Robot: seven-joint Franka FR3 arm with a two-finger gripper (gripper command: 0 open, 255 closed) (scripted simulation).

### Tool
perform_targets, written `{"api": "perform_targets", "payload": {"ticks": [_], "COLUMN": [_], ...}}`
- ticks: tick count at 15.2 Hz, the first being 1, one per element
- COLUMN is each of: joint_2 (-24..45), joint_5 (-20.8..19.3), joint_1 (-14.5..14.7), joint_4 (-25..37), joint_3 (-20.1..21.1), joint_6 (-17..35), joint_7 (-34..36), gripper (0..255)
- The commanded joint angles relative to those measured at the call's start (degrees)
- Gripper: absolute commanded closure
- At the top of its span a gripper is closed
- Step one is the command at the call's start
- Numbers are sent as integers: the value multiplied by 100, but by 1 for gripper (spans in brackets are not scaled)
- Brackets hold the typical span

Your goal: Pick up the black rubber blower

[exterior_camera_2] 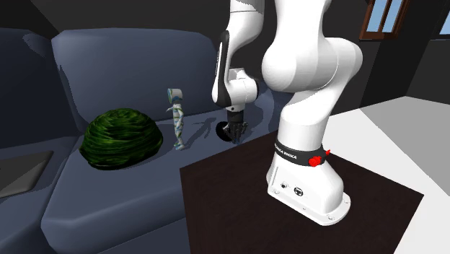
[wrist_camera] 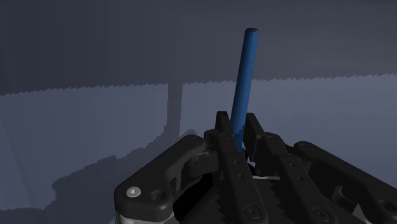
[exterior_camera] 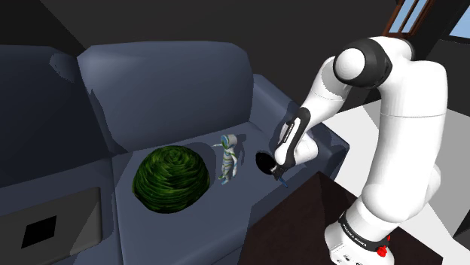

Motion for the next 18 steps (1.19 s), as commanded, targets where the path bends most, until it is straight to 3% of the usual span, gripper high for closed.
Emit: {"api": "perform_targets", "payload": {"ticks": [1, 6, 18], "joint_2": [4, -20, -1365], "joint_5": [1, -4, -298], "joint_1": [0, -9, 389], "joint_4": [3, -12, -362], "joint_3": [1, -5, -478], "joint_6": [4, -6, -1004], "joint_7": [0, -9, 185], "gripper": [255, 255, 255]}}
